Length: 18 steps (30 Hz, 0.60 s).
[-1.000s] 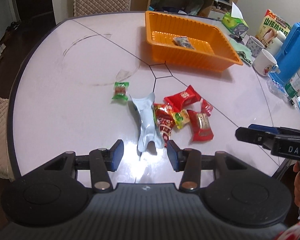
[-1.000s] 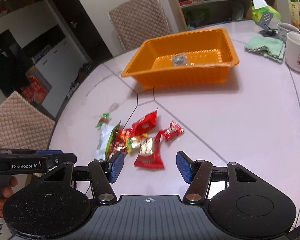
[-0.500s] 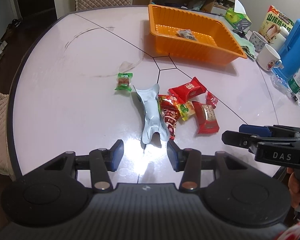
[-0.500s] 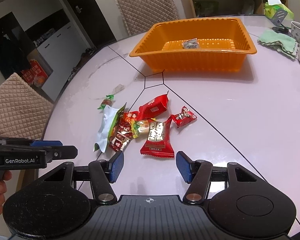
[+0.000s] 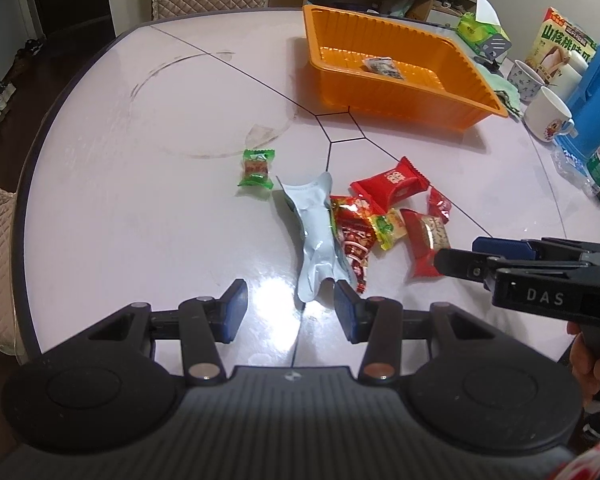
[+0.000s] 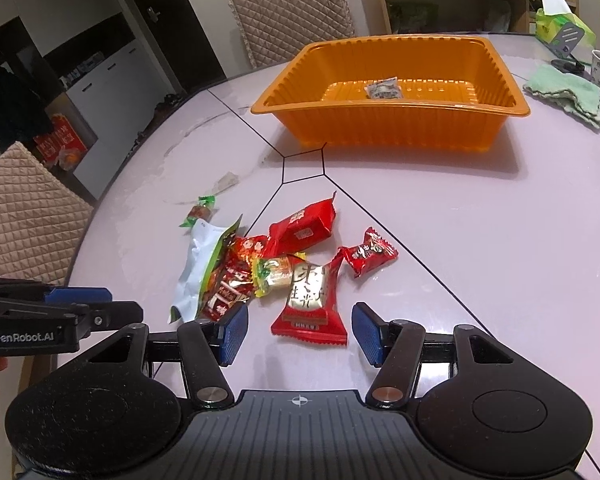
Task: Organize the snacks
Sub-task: 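Grasp the white-and-red packet with the right tool while the left tool grasps the green candy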
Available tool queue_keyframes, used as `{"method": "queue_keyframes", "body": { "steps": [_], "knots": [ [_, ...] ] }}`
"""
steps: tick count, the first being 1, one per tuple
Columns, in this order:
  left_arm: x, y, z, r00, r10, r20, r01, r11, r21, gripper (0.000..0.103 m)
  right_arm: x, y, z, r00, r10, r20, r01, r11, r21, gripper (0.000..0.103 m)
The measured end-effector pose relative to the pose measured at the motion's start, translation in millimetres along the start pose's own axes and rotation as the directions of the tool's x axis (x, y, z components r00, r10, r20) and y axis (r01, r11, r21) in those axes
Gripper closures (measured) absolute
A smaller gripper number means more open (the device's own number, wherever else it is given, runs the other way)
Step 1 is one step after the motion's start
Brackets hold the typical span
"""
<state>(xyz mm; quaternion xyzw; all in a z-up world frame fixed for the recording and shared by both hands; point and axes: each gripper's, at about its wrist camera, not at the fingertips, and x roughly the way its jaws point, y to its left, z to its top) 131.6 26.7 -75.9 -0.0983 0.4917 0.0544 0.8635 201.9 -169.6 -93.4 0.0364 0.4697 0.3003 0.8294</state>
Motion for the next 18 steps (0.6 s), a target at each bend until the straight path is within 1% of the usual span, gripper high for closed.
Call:
{"method": "queue_keyframes", "body": {
  "steps": [3,13,18],
  "knots": [
    [4.0,2.6,1.2,1.0,0.008,-0.003,-0.008,1.0,-0.002,0.06,9.3,1.7,2.3,1.0,-0.009,-0.006,0.009,1.0,-0.009,0.053],
    [9.7,7.0,4.9,1.0,0.004,-0.004,-0.004,1.0,-0.009,0.06,30.7,3.7,8.7,0.999,-0.042,-0.018,0.042,0.999,-0.026,0.058],
    [12.3,5.5,6.5,1.0,-0.009,-0.006,0.009,1.0,-0.005,0.06,35.9,2.4,8.9,0.998,-0.048,-0.031,0.047,0.999,-0.025,0.063]
  ]
}}
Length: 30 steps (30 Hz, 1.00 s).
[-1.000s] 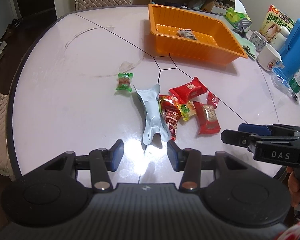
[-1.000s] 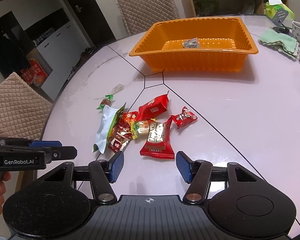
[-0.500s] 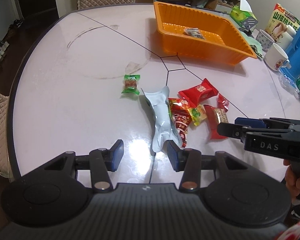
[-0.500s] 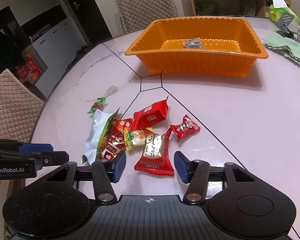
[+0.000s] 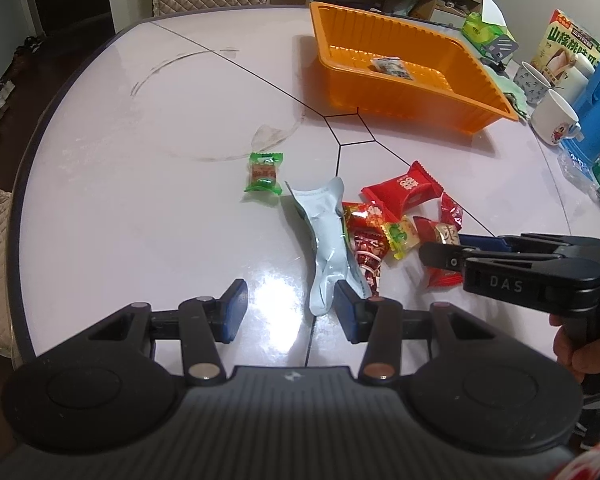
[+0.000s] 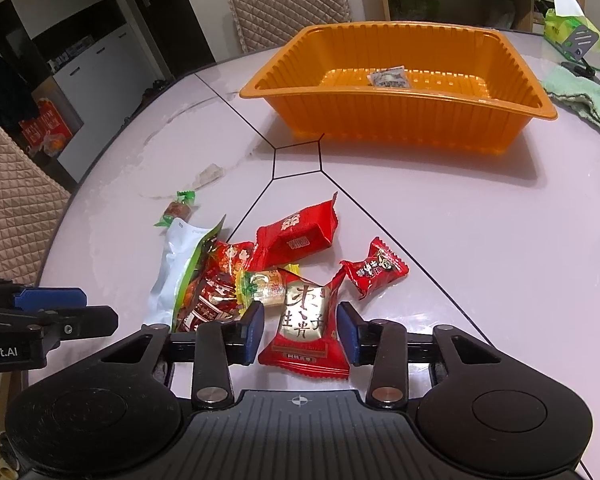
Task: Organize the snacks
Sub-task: 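Grasp the white-and-red packet with the right tool while the left tool grasps the green candy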
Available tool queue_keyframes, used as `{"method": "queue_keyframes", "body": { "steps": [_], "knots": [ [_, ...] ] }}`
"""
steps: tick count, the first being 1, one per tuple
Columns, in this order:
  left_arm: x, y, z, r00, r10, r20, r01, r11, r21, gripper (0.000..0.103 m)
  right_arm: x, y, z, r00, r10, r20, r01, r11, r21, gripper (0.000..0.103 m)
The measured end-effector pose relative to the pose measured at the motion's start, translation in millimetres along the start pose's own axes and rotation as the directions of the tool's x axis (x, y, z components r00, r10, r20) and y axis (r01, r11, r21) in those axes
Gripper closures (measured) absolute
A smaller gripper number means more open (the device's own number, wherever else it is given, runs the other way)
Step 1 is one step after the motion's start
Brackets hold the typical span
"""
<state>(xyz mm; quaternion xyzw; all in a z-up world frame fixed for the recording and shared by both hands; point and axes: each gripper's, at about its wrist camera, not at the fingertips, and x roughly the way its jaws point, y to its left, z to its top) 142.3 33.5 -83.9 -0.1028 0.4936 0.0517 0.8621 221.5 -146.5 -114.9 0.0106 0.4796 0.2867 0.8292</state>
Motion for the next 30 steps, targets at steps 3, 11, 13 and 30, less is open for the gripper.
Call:
{"method": "queue_keyframes", "body": {
  "steps": [3,11,13,30],
  "knots": [
    [1.1,-0.8,1.2,1.0,-0.007,0.002,0.007,1.0,0.004,0.06,2.2,-1.5,-0.8,1.0,-0.001,-0.009,0.001,1.0,0.002,0.069],
    [2.9,-2.2,5.1,1.0,-0.017,0.011,0.017,1.0,0.015,0.06,-8.8,-5.3,-1.0,1.0,0.011,0.024,-0.011,1.0,0.014,0.08],
    [3.6,-2.1,6.6,1.0,-0.02,0.017,0.02,1.0,0.02,0.06,-14.7,-5.2,-0.4,0.999,0.013,0.037,-0.014,1.0,0.022,0.08],
    [37.2,12.7,55.3,0.997,-0.005,0.083,-0.002,0.996,0.084,0.062,-37.8,-27.0,39.3,0.99,-0.018,0.142,0.004,0.995,0.097,0.08]
  ]
}}
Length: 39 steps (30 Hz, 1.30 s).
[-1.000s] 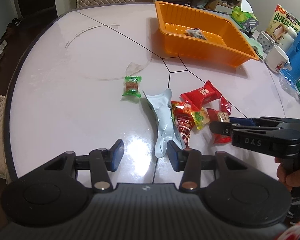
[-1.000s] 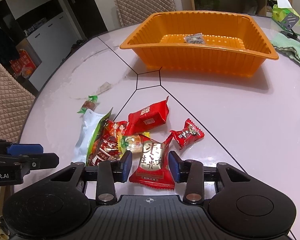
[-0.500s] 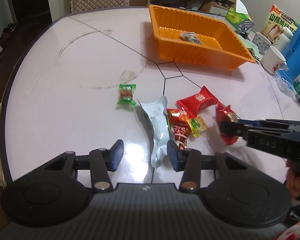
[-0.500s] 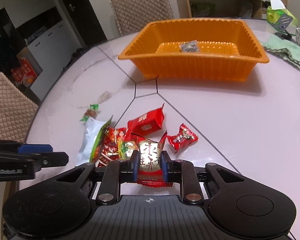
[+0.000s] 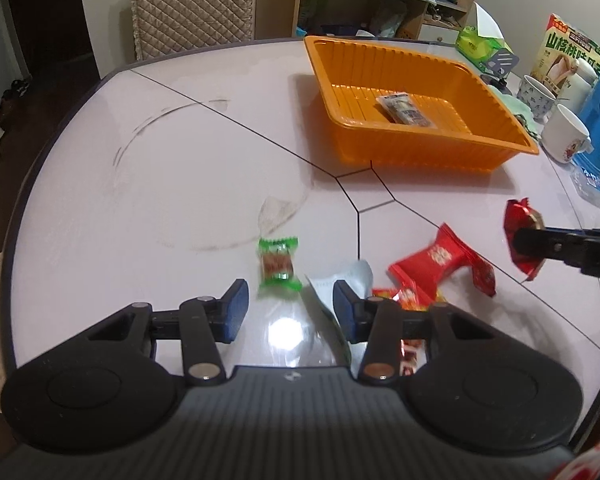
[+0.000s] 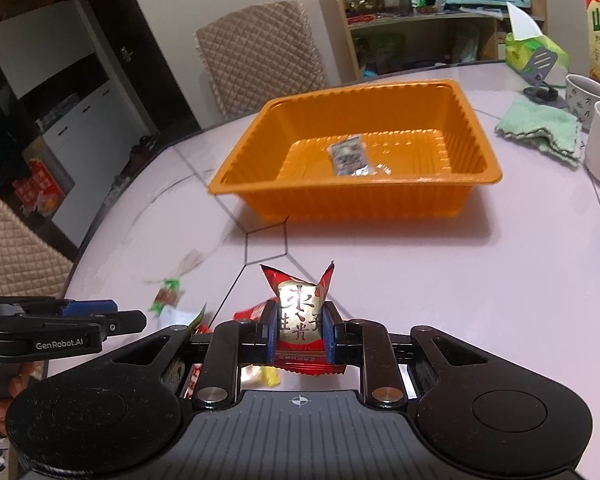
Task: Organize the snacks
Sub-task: 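Grasp the white-and-red packet with the right tool while the left tool grasps the green candy, then carry the green candy with the left tool into the orange tray and release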
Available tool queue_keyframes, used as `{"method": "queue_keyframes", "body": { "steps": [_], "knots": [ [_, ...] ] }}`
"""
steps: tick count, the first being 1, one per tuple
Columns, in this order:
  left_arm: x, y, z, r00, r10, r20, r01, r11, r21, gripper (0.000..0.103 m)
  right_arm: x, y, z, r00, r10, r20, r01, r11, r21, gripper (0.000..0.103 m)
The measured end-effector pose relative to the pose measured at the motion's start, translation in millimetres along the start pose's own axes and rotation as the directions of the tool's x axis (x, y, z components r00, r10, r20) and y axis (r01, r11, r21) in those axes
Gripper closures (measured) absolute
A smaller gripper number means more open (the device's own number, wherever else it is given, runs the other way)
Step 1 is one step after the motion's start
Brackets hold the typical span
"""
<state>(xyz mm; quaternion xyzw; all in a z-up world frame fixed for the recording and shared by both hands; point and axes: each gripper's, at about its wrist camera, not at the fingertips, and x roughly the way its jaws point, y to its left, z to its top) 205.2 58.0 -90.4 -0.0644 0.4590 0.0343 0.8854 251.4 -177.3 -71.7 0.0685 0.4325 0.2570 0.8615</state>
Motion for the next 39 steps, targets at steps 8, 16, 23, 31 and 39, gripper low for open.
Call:
{"method": "queue_keyframes", "body": {
  "steps": [8,16,23,31,39],
  "knots": [
    [33.5,5.1,19.7,0.999,-0.001,-0.033,0.002,1.0,0.01,0.067,2.5,-19.3,12.1,0.999,-0.037,0.011,0.036,0.999,0.035,0.08],
    [51.5,11.0,21.7,0.997,0.008,-0.078,-0.007,1.0,0.008,0.077,2.5,-35.4,14.1,0.998,-0.066,0.01,0.065,0.996,0.064,0.08],
    [54.0,8.9,20.9,0.997,0.006,-0.083,-0.003,1.0,0.03,0.085,1.5,-39.1,12.6,0.998,-0.07,0.007,0.069,0.995,0.066,0.08],
    [35.8,10.3,27.6,0.999,0.002,-0.038,-0.001,1.0,0.028,0.085,-6.3,-42.4,14.5,0.997,-0.071,0.022,0.069,0.996,0.055,0.08],
    [6.6,2.1,55.0,0.998,-0.031,0.046,0.029,0.999,0.042,0.085,-15.0,-48.9,29.8,0.996,-0.073,0.057,0.072,0.997,0.024,0.08]
  ]
}}
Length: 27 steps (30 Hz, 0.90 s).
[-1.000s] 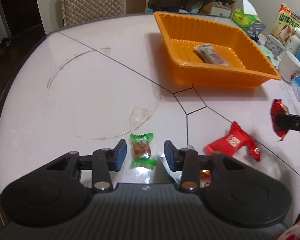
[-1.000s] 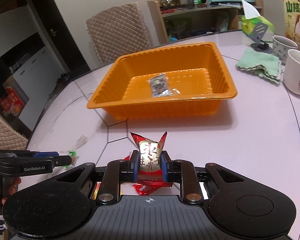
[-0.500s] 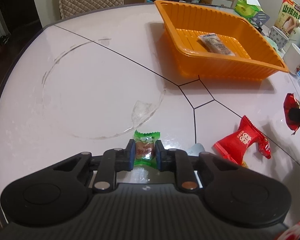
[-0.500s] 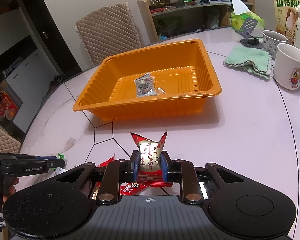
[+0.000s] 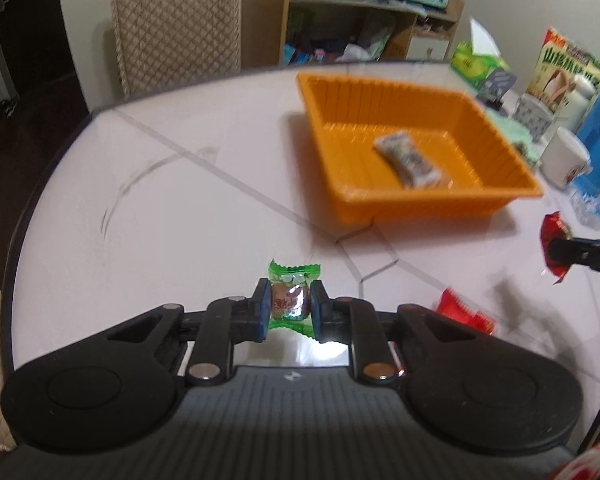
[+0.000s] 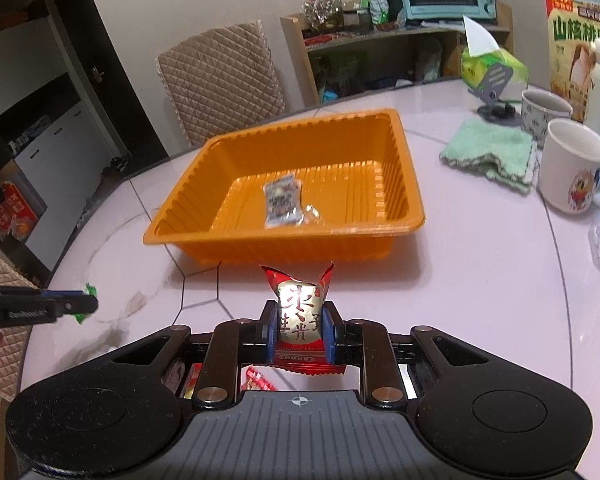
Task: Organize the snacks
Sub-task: 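Carry the green candy with the left tool into the orange tray and release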
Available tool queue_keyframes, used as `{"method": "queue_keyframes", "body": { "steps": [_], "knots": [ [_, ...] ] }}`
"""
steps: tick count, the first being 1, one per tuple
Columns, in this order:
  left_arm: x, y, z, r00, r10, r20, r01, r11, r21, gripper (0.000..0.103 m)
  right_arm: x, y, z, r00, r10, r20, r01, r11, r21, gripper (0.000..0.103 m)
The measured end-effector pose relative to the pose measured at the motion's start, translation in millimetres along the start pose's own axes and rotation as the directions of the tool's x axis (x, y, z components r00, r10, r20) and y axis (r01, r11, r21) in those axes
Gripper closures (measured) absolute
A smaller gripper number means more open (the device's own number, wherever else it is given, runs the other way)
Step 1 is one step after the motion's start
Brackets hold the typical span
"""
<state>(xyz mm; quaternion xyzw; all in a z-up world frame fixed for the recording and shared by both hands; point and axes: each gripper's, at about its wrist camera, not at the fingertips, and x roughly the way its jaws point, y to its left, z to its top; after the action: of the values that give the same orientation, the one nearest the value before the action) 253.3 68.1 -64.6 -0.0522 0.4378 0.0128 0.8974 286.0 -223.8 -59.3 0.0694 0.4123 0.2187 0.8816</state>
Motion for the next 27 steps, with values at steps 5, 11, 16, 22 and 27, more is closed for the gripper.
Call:
{"method": "queue_keyframes", "body": {
  "steps": [5,11,16,22,27],
  "knots": [
    [-4.2,-12.5,28.2,0.998,-0.04,0.058,0.04,0.999,0.008,0.085,-1.9,-9.1,21.8,0.999,0.001,0.038,0.0,1.0,-0.009,0.08],
    [5.7,-36.3,68.4,0.991,-0.072,0.111,0.068,0.997,0.038,0.085,0.6,-18.2,53.5,0.996,-0.002,0.092,0.005,1.0,-0.031,0.08],
    [22.3,-53.8,96.8,0.988,-0.094,0.121,0.089,0.995,0.046,0.085,10.9,-26.8,75.1,0.994,0.012,0.113,-0.009,1.0,-0.024,0.08],
    [52.7,-72.1,115.4,0.993,-0.09,0.082,0.084,0.994,0.063,0.085,30.4,-36.2,89.0,0.994,0.022,0.106,-0.02,1.0,-0.021,0.08],
    [79.3,-78.4,118.5,0.996,-0.089,0.027,0.088,0.995,0.048,0.085,47.8,-43.0,95.0,0.996,0.025,0.091,-0.023,1.0,-0.021,0.08]
  ]
}}
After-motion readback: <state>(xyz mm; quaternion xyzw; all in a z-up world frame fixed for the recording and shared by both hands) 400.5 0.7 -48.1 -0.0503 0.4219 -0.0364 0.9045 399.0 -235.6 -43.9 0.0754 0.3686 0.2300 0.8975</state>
